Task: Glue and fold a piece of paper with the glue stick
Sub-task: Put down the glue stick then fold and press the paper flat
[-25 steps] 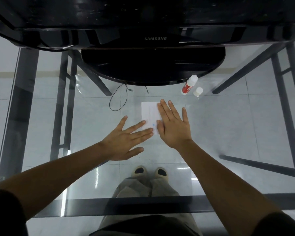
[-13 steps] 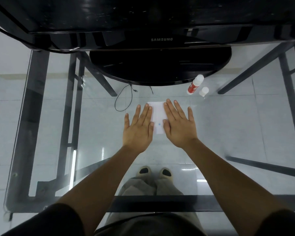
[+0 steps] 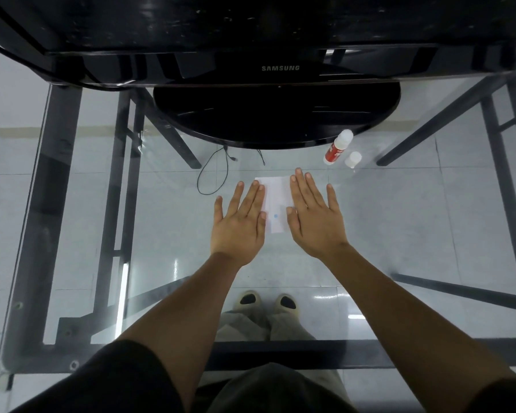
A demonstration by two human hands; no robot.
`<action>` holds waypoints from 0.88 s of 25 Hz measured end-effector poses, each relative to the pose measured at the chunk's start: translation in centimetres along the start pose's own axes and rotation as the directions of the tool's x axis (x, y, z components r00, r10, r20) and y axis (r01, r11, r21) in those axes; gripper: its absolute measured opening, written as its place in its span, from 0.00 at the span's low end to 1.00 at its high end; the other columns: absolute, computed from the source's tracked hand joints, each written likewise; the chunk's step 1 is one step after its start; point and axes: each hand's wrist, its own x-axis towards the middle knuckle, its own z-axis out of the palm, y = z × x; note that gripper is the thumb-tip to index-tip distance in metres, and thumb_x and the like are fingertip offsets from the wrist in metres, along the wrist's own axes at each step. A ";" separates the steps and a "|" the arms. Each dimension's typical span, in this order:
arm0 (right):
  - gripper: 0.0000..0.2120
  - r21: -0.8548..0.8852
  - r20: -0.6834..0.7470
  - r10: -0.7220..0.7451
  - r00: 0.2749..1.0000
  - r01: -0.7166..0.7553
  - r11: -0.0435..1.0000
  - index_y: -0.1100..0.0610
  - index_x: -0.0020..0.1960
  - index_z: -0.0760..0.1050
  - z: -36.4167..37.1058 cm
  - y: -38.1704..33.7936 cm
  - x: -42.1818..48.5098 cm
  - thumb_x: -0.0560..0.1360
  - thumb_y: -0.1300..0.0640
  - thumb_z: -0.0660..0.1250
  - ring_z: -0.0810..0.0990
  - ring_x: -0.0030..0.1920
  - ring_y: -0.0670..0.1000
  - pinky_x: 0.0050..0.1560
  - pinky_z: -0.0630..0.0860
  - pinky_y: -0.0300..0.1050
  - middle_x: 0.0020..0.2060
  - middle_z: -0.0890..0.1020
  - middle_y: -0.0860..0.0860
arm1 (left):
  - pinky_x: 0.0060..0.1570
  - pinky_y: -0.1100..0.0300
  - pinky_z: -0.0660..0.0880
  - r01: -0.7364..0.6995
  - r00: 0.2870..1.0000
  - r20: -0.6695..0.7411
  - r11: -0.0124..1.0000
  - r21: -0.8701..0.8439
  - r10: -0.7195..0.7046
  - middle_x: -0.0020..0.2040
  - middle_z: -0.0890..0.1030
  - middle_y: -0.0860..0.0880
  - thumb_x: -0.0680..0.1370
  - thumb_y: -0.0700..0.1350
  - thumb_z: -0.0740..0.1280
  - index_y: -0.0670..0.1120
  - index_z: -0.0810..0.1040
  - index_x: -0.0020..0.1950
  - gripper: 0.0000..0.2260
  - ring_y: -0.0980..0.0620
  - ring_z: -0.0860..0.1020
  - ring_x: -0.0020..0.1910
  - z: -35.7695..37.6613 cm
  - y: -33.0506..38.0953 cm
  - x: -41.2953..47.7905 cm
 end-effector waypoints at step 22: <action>0.30 -0.195 0.139 -0.297 0.945 0.321 0.927 0.57 0.73 0.60 -1.8 1.1 -5.7 0.76 0.42 0.46 0.61 0.73 0.54 0.69 0.47 0.62 0.72 0.64 0.54 | 0.70 0.46 0.41 -0.014 0.999 -0.041 1.000 -0.004 0.013 0.77 0.49 0.53 0.80 0.54 0.39 0.50 0.41 0.75 0.24 0.50 0.44 0.75 0.2 -0.1 0.0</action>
